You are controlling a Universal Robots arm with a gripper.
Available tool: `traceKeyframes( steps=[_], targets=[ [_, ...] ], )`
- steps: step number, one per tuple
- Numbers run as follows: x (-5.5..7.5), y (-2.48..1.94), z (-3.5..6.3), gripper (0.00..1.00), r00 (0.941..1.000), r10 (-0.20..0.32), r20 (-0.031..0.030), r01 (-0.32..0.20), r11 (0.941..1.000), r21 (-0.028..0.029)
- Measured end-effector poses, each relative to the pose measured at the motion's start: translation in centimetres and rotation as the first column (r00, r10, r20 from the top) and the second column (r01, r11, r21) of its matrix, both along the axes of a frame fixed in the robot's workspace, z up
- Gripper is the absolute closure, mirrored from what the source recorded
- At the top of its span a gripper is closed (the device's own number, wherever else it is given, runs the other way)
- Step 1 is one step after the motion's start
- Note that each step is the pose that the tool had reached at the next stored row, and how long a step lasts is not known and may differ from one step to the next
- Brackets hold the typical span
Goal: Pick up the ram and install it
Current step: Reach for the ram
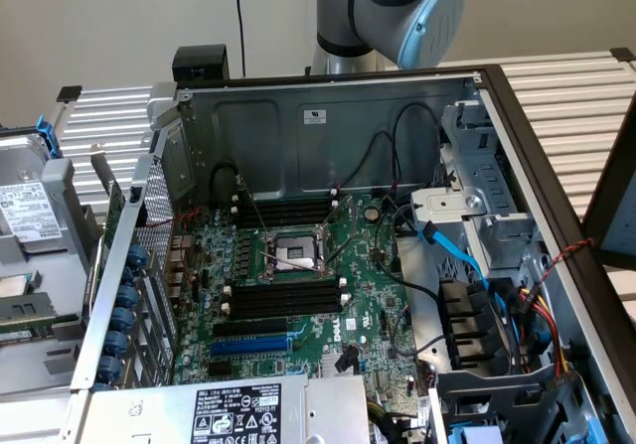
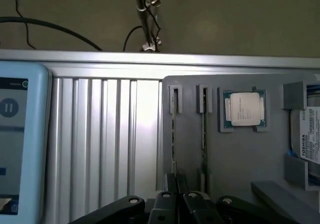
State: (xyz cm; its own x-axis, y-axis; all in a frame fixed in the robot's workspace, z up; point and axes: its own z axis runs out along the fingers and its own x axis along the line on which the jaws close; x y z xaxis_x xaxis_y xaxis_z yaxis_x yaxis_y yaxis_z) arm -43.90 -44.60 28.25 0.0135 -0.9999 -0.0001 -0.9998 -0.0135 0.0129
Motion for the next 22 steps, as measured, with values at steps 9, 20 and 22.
traceKeyframes(
  steps=[9,20,22],
  targets=[
    [-1.3,0.32,-1.64,0.88,1.0000,0.000,0.0001,0.000,1.0000,0.0000],
    [-1.3,0.81,-3.65,0.88,1.0000,-0.004,0.0000,0.004,1.0000,0.0000],
    [-1.3,0.84,-4.01,0.88,1.0000,-0.004,-0.0001,0.004,1.0000,0.0000]
  ],
)
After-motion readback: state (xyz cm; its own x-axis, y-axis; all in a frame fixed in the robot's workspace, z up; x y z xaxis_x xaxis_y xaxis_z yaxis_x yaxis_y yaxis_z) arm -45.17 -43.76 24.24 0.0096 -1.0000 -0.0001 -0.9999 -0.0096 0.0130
